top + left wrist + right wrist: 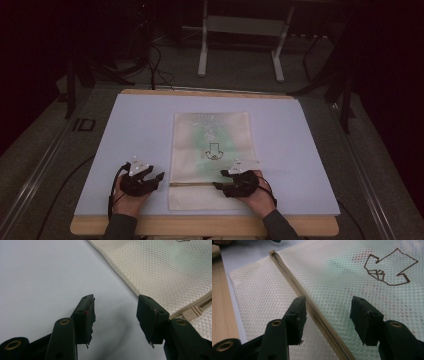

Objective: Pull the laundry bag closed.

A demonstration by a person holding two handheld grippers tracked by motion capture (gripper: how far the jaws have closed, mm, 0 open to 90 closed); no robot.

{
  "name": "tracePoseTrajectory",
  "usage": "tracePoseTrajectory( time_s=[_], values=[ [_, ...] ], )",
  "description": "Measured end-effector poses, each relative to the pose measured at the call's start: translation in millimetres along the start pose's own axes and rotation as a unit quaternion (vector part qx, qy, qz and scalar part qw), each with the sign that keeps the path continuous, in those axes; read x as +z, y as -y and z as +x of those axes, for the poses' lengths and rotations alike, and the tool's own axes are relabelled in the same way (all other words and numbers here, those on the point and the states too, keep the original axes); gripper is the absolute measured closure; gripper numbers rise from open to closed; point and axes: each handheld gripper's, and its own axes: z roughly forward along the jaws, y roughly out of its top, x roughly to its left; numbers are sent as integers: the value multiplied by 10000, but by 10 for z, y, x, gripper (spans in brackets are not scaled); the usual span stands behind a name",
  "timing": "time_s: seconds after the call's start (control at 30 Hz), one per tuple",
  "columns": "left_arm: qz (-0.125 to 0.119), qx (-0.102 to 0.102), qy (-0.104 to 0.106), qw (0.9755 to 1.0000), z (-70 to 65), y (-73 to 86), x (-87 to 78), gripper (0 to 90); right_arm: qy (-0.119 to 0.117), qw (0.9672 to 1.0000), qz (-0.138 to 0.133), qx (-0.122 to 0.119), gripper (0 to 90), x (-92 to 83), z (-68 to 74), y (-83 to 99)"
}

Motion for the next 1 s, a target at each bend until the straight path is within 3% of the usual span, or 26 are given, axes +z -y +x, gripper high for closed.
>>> tracePoseTrajectory(
  time_s=[0.63,1.0],
  values=[
    [-5,156,356,9992,0,-4,-22,507,-215,9996,132,-140,469,41,44,-84],
    [-34,250,532,9983,25,-1,-73,663,-392,9984,256,-332,512,119,88,-192]
  ],
)
